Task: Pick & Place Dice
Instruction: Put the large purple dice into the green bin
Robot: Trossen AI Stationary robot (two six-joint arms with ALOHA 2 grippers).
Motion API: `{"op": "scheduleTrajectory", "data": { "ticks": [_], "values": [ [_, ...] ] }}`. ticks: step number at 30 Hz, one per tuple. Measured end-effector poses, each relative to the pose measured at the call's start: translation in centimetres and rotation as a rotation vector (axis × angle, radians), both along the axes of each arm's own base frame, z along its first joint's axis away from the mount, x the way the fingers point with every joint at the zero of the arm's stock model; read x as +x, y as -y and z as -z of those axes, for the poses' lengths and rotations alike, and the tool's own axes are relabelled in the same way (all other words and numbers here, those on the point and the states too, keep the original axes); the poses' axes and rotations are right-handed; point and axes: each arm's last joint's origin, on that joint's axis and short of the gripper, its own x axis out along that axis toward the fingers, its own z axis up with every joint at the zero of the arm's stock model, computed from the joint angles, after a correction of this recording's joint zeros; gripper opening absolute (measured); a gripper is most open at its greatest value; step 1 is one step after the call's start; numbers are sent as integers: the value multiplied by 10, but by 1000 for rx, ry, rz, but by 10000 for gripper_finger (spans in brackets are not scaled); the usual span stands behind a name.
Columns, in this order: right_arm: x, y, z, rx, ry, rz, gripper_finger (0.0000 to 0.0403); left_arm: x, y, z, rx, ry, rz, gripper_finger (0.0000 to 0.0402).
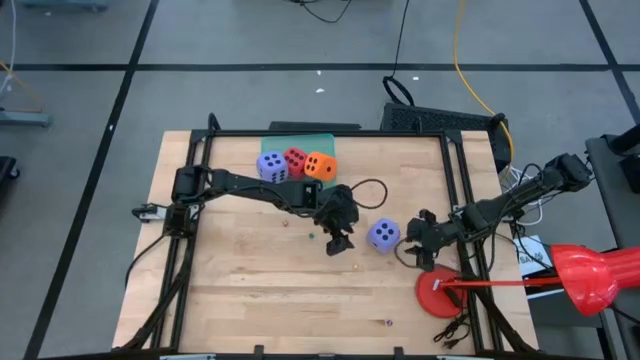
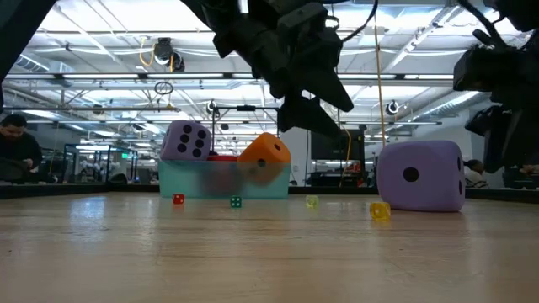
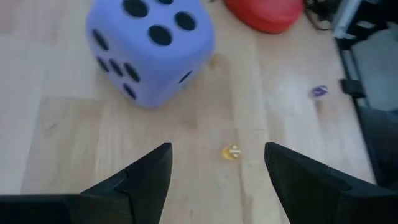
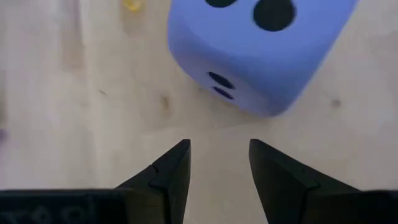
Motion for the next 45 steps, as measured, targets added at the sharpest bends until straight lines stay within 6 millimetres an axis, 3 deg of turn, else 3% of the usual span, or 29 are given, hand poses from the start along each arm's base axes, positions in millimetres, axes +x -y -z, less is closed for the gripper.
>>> {"op": "scheduleTrajectory", "data": {
  "ticks": [8, 14, 21, 25, 29, 35, 45],
  "values": [
    [-4, 6, 3, -232, -11, -75, 153, 1, 0, 2, 7, 16, 58, 267],
    [-2, 15, 3, -257, -28, -47, 153, 1, -8, 4, 96, 11, 7, 267],
    [4, 24, 1, -265, 1, -5, 153, 3, -21, 40, 168, -112, -36, 267],
    [9, 25, -1, -180, 33, -21, 153, 5, -21, 57, 157, -147, -36, 267],
    [10, 24, -1, -86, 25, -64, 153, 8, -12, 53, 169, -121, -36, 267],
    [10, 24, -1, -77, 22, -61, 153, 15, -1, 37, 176, -46, -31, 267],
    [10, 24, -1, -59, 20, -36, 153, 19, 4, 35, 179, -19, -70, 267]
  ]
}}
